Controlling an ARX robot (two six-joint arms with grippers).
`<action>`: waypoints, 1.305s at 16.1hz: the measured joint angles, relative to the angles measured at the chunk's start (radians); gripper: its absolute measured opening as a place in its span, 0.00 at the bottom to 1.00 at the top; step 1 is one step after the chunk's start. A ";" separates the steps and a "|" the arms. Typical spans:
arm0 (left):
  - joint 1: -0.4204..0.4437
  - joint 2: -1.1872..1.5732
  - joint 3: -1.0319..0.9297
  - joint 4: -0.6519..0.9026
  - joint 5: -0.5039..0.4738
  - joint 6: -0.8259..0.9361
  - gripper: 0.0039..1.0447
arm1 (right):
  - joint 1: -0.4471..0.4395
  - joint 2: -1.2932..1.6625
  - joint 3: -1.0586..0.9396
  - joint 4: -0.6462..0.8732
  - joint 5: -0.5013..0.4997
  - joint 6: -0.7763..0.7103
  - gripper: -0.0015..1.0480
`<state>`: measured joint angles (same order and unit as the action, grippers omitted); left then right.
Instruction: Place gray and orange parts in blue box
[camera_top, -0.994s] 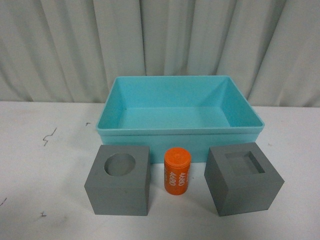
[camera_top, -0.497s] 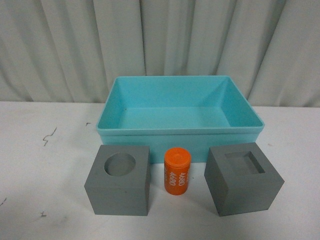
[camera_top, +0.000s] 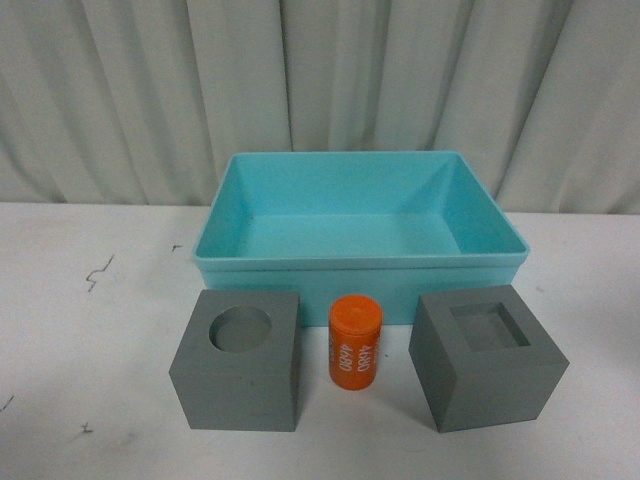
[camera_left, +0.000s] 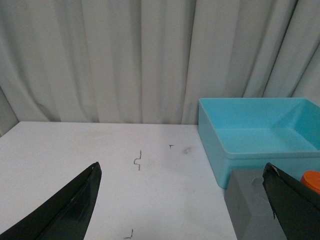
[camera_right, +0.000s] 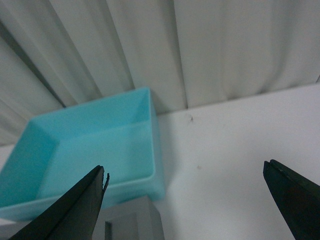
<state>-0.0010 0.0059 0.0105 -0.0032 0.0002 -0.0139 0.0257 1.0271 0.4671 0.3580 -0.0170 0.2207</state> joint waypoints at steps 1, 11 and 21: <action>0.000 0.000 0.000 0.000 0.000 0.000 0.94 | -0.010 0.120 0.082 -0.063 -0.026 0.016 0.94; 0.000 0.000 0.000 0.000 0.000 0.000 0.94 | 0.058 0.756 0.461 -0.383 -0.237 -0.117 0.94; 0.000 0.000 0.000 0.000 0.000 0.000 0.94 | 0.066 0.885 0.469 -0.340 -0.284 -0.114 0.94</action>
<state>-0.0010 0.0059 0.0105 -0.0032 -0.0002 -0.0139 0.0921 1.9118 0.9363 0.0185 -0.3012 0.1070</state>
